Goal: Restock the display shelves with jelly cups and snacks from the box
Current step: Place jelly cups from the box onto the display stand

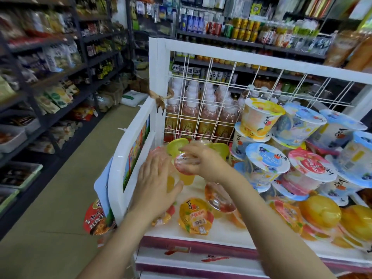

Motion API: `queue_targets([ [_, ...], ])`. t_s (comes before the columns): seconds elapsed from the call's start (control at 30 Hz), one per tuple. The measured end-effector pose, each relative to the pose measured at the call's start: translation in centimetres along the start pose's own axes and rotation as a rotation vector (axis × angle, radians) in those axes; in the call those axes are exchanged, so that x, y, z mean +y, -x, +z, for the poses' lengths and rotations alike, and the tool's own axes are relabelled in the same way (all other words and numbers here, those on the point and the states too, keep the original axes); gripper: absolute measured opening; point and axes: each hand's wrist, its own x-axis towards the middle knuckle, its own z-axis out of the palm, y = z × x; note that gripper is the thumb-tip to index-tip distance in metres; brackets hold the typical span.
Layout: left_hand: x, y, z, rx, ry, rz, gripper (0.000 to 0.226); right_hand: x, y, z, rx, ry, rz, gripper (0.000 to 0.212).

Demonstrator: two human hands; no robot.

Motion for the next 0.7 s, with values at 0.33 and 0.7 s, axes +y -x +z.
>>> queue_targets([
  [0.33,-0.1,0.3,-0.3,-0.131,-0.080,-0.032,0.091,1.9,-0.2,0.2,-0.153,0.088,0.098,0.080],
  [0.7,0.1,0.2,-0.3,-0.148,-0.109,-0.042,0.093,0.6,-0.8,-1.9,0.060,0.197,0.136,0.054],
])
